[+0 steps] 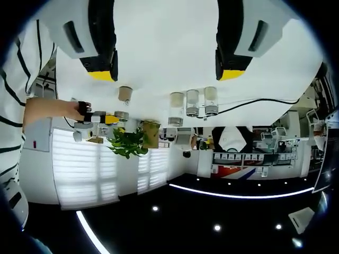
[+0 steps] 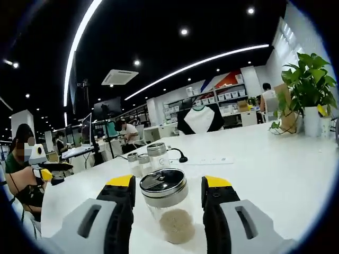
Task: Rotate the seasoning bottle until the label or dispensing opening points toward the visible target arrow and the bottle remains upright within the marked orientation range
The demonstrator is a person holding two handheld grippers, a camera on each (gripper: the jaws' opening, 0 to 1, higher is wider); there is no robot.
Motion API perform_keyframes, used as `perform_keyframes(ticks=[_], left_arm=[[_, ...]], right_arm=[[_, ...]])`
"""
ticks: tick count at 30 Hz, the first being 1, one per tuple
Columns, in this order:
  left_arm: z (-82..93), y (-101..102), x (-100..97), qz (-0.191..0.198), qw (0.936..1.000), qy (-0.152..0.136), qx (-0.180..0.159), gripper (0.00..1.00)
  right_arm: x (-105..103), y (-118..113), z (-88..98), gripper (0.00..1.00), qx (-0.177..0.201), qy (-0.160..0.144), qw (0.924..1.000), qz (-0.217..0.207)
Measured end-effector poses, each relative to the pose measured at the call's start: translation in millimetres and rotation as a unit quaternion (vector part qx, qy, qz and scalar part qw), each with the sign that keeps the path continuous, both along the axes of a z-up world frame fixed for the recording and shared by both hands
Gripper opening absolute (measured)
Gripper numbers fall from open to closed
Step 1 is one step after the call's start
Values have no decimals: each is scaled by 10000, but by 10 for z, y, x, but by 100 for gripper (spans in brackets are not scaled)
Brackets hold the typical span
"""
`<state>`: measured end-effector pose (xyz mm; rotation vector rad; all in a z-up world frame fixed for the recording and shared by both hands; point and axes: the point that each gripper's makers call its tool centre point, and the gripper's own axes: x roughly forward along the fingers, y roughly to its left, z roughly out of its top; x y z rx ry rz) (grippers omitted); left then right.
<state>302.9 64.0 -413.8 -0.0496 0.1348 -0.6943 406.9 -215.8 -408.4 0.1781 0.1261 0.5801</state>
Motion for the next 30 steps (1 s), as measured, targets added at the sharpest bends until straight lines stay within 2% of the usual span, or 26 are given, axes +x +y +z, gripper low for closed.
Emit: perform_keyframes(ticks=[5, 9, 14, 18, 25, 30], left_arm=[[-20, 9, -5, 18, 10000, 26, -25, 79], [-38, 0, -9, -8, 10000, 43, -9, 79], [-45, 40, -7, 43, 10000, 45, -60, 79], [-54, 49, -9, 53, 10000, 55, -50, 79], [-55, 44, -4, 53, 10000, 58, -49, 79], [-54, 27, -7, 27, 10000, 60, -24, 79]], right_arm=[[38, 19, -51, 47, -264, 105, 9987, -416], [92, 38, -149, 46, -548, 177, 9971, -506], [92, 46, -135, 44, -590, 112, 9963, -617], [76, 73, -130, 39, -566, 119, 9966, -588], [65, 84, -134, 38, -597, 103, 9967, -532], [55, 80, -142, 38, -583, 70, 9979, -263]])
